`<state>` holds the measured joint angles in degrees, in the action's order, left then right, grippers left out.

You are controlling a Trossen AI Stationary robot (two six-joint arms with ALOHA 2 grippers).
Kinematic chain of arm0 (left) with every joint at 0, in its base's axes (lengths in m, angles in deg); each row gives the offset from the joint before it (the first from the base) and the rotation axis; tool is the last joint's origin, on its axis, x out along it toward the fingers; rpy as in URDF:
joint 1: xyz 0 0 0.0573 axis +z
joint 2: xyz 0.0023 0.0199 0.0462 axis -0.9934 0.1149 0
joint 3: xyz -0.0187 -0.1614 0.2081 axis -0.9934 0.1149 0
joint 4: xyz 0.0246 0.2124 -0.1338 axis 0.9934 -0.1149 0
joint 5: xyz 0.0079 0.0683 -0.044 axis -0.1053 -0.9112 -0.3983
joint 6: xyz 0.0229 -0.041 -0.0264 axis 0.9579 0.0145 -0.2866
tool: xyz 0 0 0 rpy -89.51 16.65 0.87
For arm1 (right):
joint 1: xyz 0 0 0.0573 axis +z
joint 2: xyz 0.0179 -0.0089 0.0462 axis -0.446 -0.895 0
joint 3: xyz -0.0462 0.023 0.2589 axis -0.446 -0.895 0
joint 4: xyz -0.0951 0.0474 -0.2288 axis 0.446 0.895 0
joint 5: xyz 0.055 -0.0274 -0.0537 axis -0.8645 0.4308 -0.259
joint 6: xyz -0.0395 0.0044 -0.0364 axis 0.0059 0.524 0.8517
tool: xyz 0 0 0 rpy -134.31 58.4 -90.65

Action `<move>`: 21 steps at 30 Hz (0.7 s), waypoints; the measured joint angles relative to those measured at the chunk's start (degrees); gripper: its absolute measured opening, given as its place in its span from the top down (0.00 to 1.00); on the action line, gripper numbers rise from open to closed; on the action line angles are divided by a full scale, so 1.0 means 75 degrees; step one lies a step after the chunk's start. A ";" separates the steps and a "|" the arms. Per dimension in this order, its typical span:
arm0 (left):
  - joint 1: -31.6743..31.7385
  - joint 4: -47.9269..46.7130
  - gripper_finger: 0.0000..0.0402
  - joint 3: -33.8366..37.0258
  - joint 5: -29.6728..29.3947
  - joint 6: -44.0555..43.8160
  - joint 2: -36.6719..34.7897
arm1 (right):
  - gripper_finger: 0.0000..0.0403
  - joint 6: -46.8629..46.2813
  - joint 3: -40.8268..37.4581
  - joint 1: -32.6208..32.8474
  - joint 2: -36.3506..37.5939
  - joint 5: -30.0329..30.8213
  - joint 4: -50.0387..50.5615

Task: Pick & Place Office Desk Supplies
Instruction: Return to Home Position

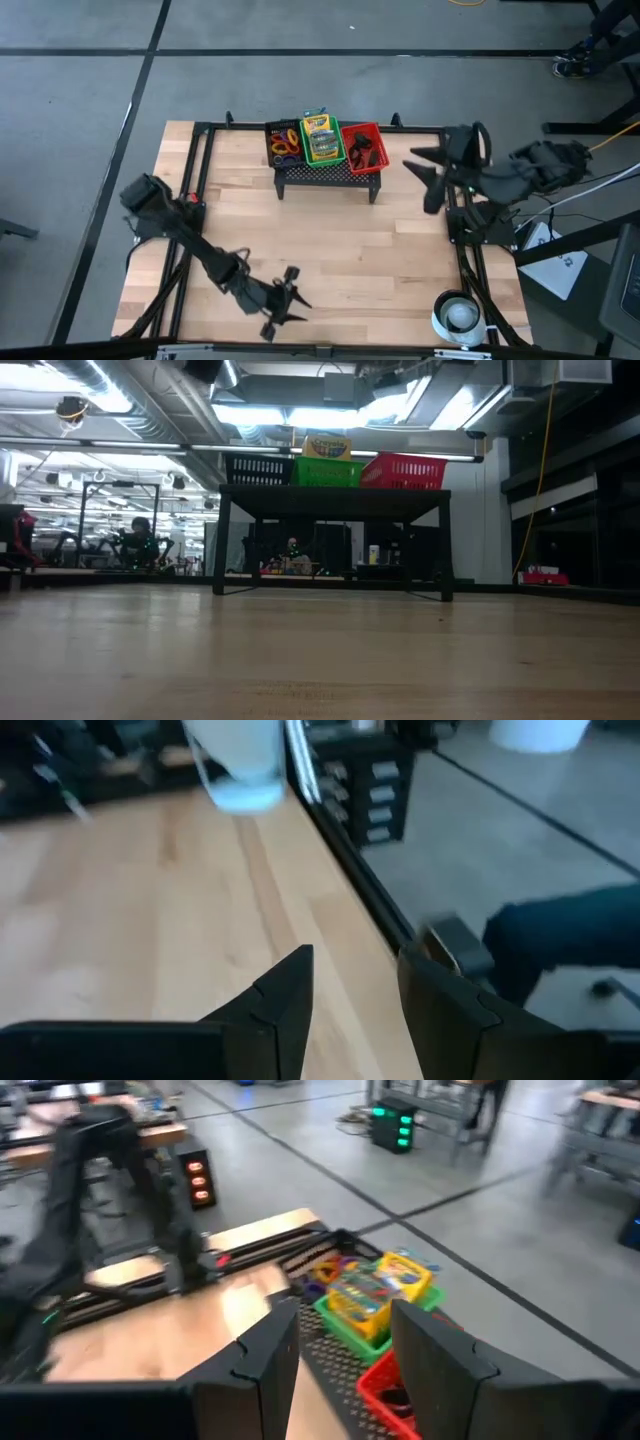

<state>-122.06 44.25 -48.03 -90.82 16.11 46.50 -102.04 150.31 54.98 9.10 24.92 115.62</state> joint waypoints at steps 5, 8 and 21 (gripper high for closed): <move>0.0082 -0.1014 0.64 -0.0003 0.0540 0.0680 -0.1227 | 0.60 0.0032 0.0000 0.0885 -0.0003 0.0017 -0.0016; 0.0030 -0.1450 0.64 0.0003 0.0763 0.0885 -0.2133 | 0.60 -0.0284 0.0000 0.1469 -0.0011 0.0009 -0.0012; -0.0204 -0.1778 0.64 0.0000 0.0735 0.0213 -0.4733 | 0.60 0.0036 -0.0109 0.2510 -0.0547 -0.1272 0.0204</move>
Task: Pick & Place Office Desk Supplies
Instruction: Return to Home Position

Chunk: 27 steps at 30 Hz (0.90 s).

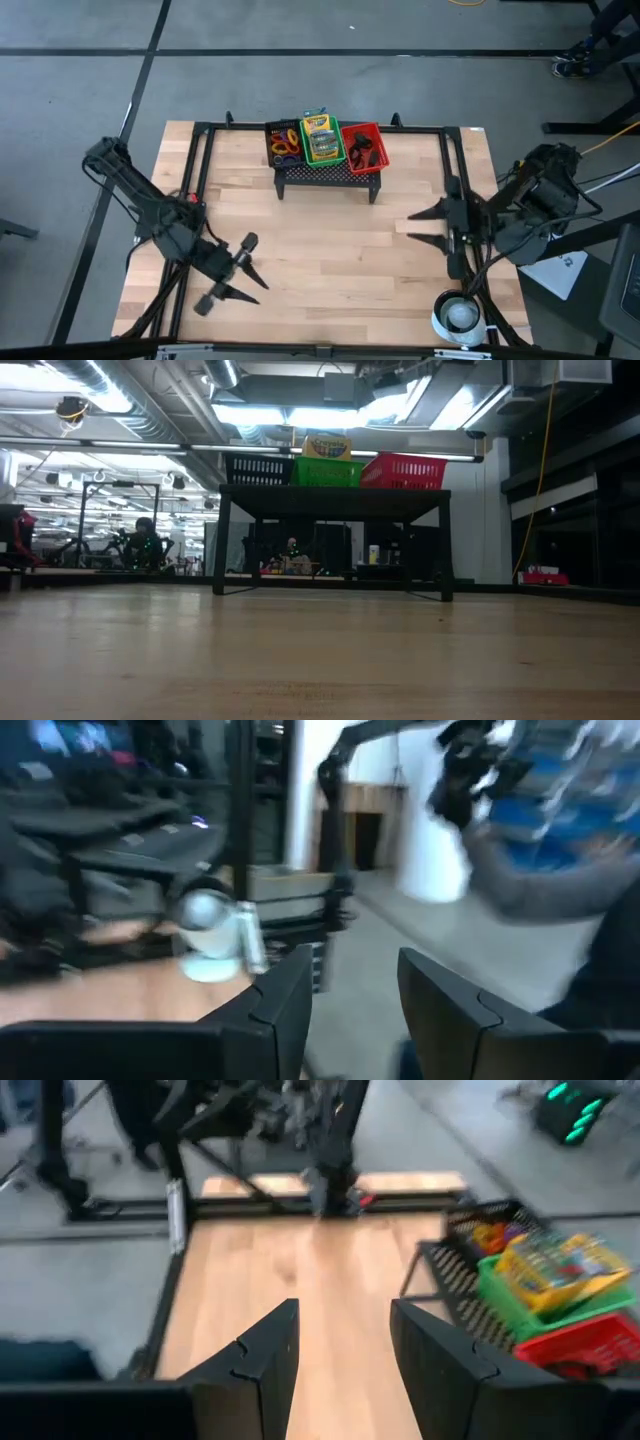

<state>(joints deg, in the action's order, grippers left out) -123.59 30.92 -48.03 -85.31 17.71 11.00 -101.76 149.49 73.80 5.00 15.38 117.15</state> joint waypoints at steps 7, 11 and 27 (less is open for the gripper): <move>0.0342 -0.0699 0.64 0.0498 0.1428 0.0815 -0.0768 | 0.60 0.1228 -0.2723 0.0731 0.1545 0.0522 -0.2580; 0.1015 0.0166 0.64 0.1395 0.2145 0.0667 -0.1001 | 0.60 0.2888 -0.5686 0.0821 0.3339 -0.1258 -0.6027; 0.1827 0.2768 0.64 0.3849 0.2655 0.0409 -0.1095 | 0.60 0.4240 -1.0397 0.0821 0.7394 -0.3175 -0.8670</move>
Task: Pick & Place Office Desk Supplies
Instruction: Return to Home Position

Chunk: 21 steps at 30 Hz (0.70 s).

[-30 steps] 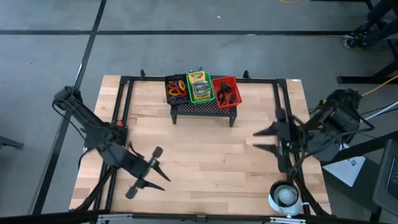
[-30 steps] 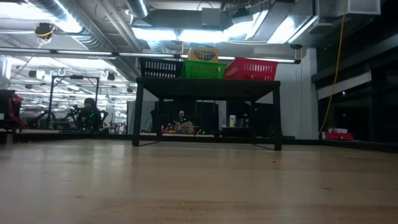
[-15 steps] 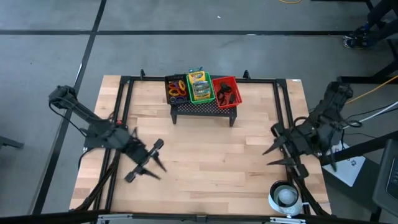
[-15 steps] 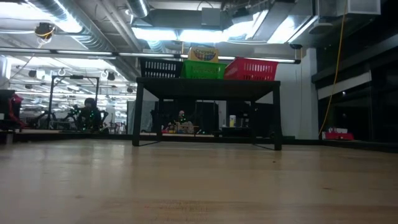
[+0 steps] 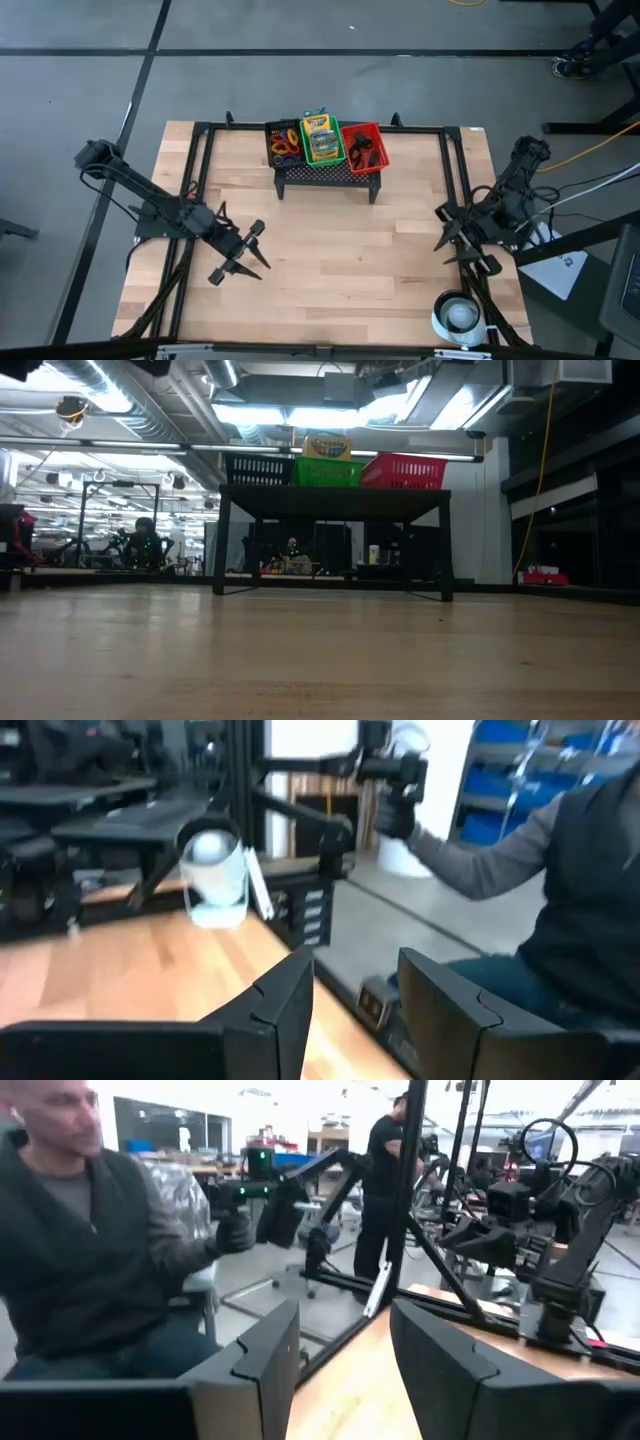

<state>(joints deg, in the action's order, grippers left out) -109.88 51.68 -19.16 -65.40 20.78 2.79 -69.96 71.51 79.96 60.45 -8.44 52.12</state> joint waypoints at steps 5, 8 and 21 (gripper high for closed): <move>0.0097 -0.0072 0.64 0.0235 -0.0100 0.0233 -0.0005 | 0.60 0.0275 -0.0004 0.0000 0.0336 -0.0142 0.0581; 0.0263 0.0076 0.64 0.0532 0.0019 0.0185 -0.0215 | 0.60 0.0504 -0.0049 0.0000 0.0735 -0.0175 0.0756; 0.0405 -0.1492 0.64 0.2144 -0.0031 -0.0373 -0.4213 | 0.60 0.0729 -0.0693 -0.0001 0.2446 -0.0166 0.1413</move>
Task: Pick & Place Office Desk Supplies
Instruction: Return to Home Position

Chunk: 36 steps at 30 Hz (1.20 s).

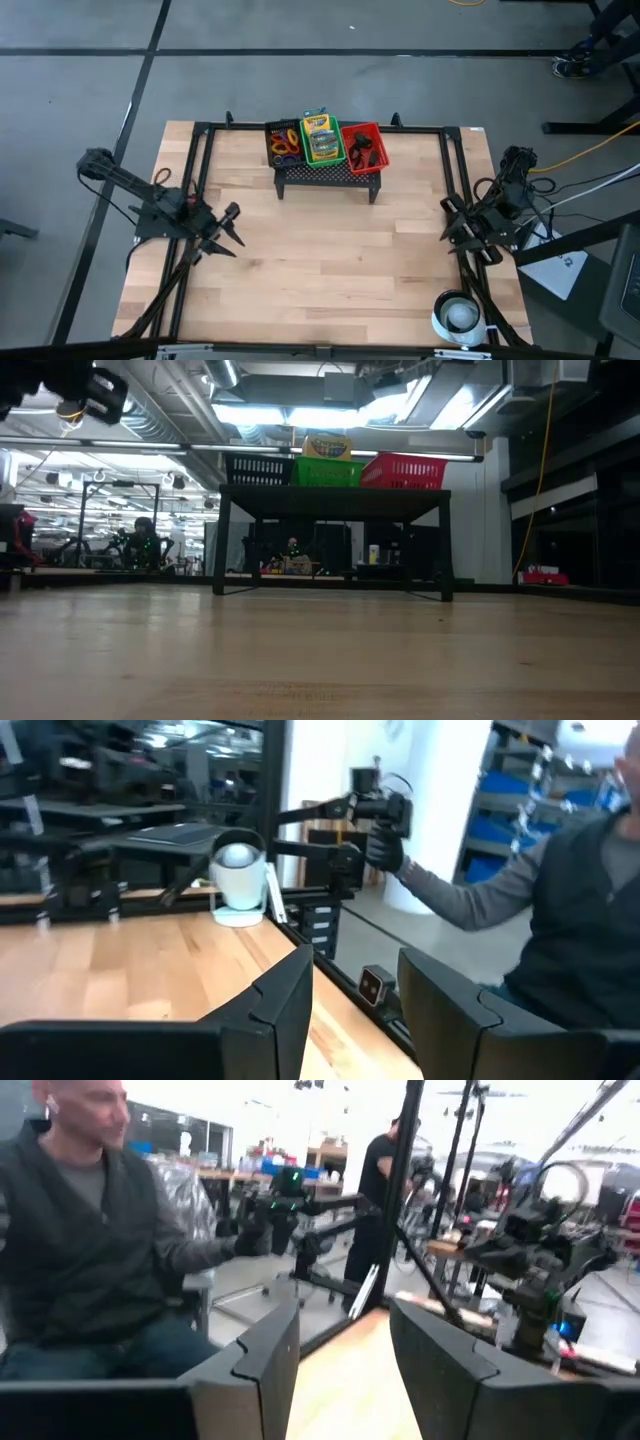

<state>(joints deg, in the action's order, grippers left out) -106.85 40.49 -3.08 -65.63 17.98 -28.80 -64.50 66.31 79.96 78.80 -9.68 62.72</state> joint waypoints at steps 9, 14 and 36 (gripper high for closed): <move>-0.0006 -0.2630 0.64 0.0170 -0.0632 -0.0062 -0.2168 | 0.60 -0.0379 0.0023 0.0000 -0.0006 0.0079 0.0776; -0.0009 -0.3555 0.64 0.0187 -0.0812 0.0121 -0.3087 | 0.60 -0.0494 0.0021 0.0000 -0.0006 -0.0101 0.0903; -0.0003 -0.2518 0.64 0.1138 -0.1165 0.0249 -0.3026 | 0.60 -0.0610 -0.2067 0.0000 -0.0009 -0.1385 -0.1474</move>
<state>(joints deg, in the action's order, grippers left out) -106.87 21.61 5.45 -74.36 19.85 -51.50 -69.07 50.81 79.96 78.74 -20.07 51.67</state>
